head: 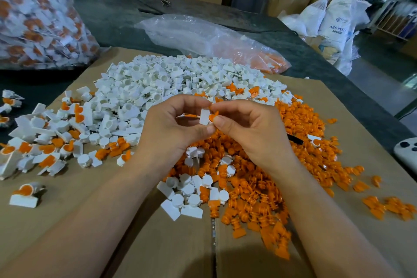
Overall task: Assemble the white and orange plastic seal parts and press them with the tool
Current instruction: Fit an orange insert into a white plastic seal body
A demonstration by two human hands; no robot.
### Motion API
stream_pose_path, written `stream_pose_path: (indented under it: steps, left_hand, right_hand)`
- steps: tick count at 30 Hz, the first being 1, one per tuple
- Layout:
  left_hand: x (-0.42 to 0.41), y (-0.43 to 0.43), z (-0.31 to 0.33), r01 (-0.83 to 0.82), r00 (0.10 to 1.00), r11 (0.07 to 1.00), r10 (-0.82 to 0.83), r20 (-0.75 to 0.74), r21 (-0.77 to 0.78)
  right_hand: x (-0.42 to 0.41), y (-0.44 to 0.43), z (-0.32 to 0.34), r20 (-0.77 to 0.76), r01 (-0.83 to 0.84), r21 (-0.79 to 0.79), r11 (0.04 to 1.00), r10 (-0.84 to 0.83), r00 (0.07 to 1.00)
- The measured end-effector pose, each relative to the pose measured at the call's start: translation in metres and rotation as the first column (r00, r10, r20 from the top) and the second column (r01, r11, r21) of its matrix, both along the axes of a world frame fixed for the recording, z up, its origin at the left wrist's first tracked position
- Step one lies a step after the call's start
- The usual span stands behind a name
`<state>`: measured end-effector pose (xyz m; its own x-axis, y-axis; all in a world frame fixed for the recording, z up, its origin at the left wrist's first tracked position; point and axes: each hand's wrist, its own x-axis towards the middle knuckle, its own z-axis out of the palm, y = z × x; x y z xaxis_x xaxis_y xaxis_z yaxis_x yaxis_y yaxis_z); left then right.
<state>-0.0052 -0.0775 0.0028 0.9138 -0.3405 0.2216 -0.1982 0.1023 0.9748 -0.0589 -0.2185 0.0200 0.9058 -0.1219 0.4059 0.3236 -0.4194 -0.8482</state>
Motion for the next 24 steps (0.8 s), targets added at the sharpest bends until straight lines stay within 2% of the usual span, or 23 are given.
stream_pose_path:
  steps: [5,7,10,12,17,24]
  left_hand:
    - [-0.0025,-0.0006,0.0022,-0.009,1.0,1.0,0.009,0.023,0.026]
    - [-0.0027,-0.0002,0.0031,0.032,0.999,0.999,-0.033,-0.03,-0.036]
    - [-0.0014,0.0,0.0042,0.083,0.978,0.975,-0.119,-0.171,-0.207]
    - [-0.0006,-0.0013,0.0039,0.075,0.969,0.965,-0.13,-0.21,-0.25]
    - [0.0001,-0.0023,0.0028,0.075,0.966,0.971,-0.128,-0.226,-0.229]
    - [-0.0004,-0.0001,0.0032,0.071,0.972,0.979,-0.111,-0.207,-0.191]
  right_hand:
    - [0.0008,-0.0018,-0.0014,0.007,0.008,-0.042,0.999,-0.008,1.0]
    - [0.001,-0.0026,-0.0024,0.022,0.026,-0.067,0.997,-0.024,0.999]
    - [0.001,-0.0026,-0.0033,0.07,0.045,-0.125,0.991,-0.036,0.997]
    - [0.0013,-0.0023,-0.0039,0.112,0.05,-0.19,0.981,-0.029,0.993]
    - [0.0019,-0.0023,-0.0059,0.158,0.048,-0.238,0.97,-0.01,0.987]
    - [0.003,-0.0041,-0.0095,0.149,0.012,-0.171,0.985,0.013,0.989]
